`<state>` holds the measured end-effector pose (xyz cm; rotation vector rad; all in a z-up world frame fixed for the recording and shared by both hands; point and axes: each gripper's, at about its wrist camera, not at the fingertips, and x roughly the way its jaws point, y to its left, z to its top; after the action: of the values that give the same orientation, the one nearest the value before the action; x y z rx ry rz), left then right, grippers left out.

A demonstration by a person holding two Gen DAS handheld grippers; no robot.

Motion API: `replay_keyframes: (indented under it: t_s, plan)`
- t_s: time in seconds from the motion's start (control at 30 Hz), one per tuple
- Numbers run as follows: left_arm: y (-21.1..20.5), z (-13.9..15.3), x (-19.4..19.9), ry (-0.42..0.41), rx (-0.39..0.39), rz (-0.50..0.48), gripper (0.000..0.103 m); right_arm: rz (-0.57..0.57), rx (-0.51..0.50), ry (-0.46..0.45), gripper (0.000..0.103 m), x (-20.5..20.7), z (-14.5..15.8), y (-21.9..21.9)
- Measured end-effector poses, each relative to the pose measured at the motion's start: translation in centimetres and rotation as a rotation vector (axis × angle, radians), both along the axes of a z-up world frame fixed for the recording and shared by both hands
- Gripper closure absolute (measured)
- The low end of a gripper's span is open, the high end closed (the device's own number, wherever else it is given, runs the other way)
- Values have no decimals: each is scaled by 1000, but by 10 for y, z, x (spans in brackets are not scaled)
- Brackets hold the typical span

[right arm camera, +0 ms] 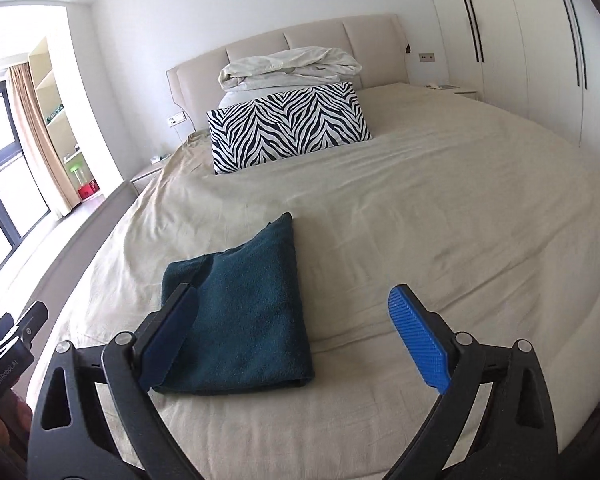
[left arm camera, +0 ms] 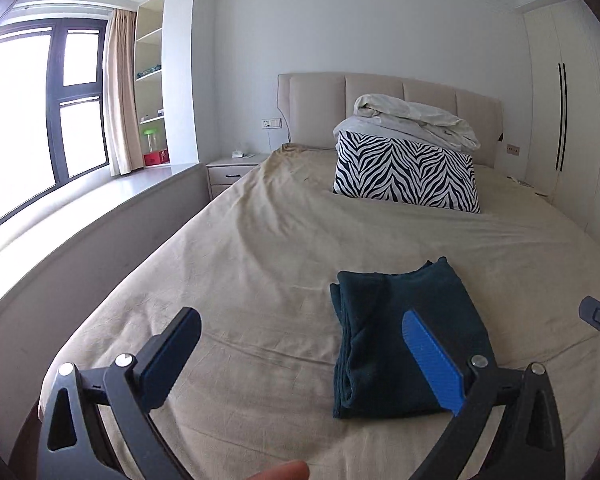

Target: Fold small clothes

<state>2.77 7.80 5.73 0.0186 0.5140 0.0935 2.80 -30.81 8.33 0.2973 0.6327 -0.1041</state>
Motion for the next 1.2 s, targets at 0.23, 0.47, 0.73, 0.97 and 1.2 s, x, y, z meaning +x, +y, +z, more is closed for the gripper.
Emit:
replay_keyframes:
  t_s: [0.23, 0.47, 0.73, 0.97, 1.2]
  plan:
    - [3, -28, -26, 107, -1, -9, 0, 53, -115, 76, 6, -34, 3, 36]
    - [3, -48, -37, 166, -18, -22, 0, 73, -127, 115, 6, -42, -10, 52]
    - [-1, -64, -33, 221, -23, -35, 0, 102, -185, 156, 6, -39, -26, 66]
    - [-1, -73, -29, 245, -22, -31, 0, 111, -191, 212, 6, -30, -41, 66]
    - [-1, -78, -27, 260, -19, -30, 0, 114, -220, 237, 6, -26, -49, 71]
